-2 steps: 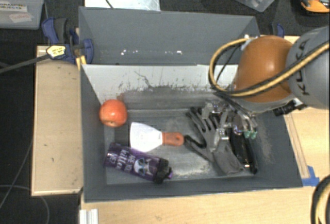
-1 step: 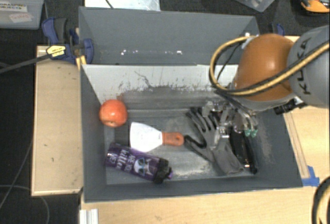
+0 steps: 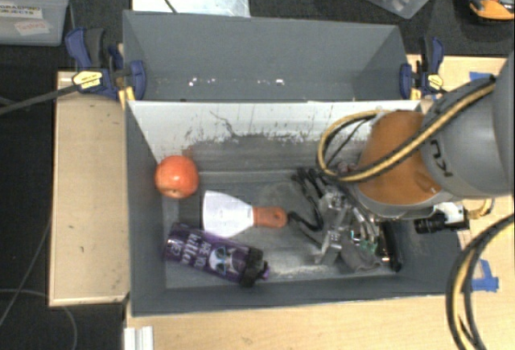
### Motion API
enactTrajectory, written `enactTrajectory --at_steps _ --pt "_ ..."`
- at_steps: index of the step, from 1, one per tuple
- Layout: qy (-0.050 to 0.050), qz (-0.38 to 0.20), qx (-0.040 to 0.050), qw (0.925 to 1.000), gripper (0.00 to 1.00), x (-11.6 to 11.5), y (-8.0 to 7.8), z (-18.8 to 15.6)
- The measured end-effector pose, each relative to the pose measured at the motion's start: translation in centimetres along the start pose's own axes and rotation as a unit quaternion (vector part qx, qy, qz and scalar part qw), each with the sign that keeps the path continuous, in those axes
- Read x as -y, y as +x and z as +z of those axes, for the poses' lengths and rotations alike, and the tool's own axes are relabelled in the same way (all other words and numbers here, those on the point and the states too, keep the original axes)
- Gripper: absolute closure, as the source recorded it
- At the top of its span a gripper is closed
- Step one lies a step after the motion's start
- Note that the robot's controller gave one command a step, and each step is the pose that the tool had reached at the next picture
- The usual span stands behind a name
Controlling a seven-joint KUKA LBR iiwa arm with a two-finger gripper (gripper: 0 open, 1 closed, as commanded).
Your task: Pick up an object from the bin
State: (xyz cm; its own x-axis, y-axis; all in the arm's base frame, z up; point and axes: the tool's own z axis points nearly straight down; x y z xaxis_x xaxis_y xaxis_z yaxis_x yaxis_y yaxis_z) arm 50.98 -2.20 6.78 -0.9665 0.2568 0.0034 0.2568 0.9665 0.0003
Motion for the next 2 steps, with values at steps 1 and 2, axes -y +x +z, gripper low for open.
enactTrajectory --at_steps 1,2 --pt "-0.002 0.024 0.0068 0.9997 0.00 -0.5 0.2 -6.3" --pt "0.000 0.002 -0.0005 1.0000 0.00 -0.1 0.2 -0.9"
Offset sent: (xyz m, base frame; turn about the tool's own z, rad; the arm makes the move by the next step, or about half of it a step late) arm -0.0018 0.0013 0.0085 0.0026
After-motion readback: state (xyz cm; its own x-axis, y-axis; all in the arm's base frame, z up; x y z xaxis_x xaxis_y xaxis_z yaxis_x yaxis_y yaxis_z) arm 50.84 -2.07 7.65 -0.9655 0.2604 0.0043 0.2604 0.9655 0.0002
